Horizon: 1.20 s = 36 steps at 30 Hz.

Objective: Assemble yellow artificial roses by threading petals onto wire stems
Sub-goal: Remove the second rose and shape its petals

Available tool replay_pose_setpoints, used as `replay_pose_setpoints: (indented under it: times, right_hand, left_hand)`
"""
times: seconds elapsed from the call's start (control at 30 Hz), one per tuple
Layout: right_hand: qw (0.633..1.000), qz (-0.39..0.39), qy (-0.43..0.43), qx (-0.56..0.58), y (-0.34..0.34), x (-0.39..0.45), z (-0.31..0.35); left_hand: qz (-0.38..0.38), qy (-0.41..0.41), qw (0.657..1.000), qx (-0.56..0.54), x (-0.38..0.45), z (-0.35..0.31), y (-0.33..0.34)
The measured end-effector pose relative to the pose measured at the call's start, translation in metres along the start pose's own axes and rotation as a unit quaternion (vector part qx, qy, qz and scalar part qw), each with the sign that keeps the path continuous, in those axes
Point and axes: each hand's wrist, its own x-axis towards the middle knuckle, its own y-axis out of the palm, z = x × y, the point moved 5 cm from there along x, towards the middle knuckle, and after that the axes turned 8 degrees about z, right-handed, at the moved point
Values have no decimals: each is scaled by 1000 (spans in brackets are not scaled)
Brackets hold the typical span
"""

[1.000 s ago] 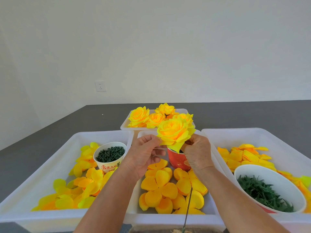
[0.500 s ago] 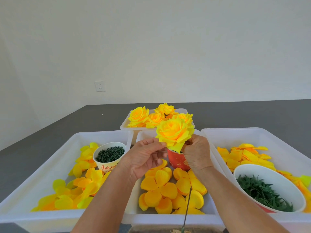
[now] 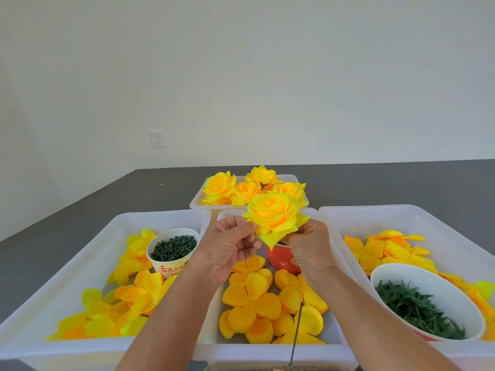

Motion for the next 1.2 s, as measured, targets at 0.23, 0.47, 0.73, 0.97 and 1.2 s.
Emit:
replay_pose_setpoints:
  times: [0.23, 0.47, 0.73, 0.97, 1.2]
  right_hand:
    - [1000, 11, -18, 16, 1, 0, 3]
    - [998, -14, -49, -39, -1, 2, 8]
    - [995, 37, -73, -64, 10, -3, 9]
    - [992, 93, -37, -73, 18, -3, 5]
    - [988, 94, 102, -64, 13, -3, -9]
  left_hand:
    - [-3, 6, 998, 56, 0, -1, 1]
    - [-72, -39, 991, 105, -1, 2, -4]
    - [-63, 7, 998, 12, 2, 2, -6]
    - [-100, 0, 995, 5, 3, 6, -14]
    - [-163, 25, 986, 10, 0, 2, -21]
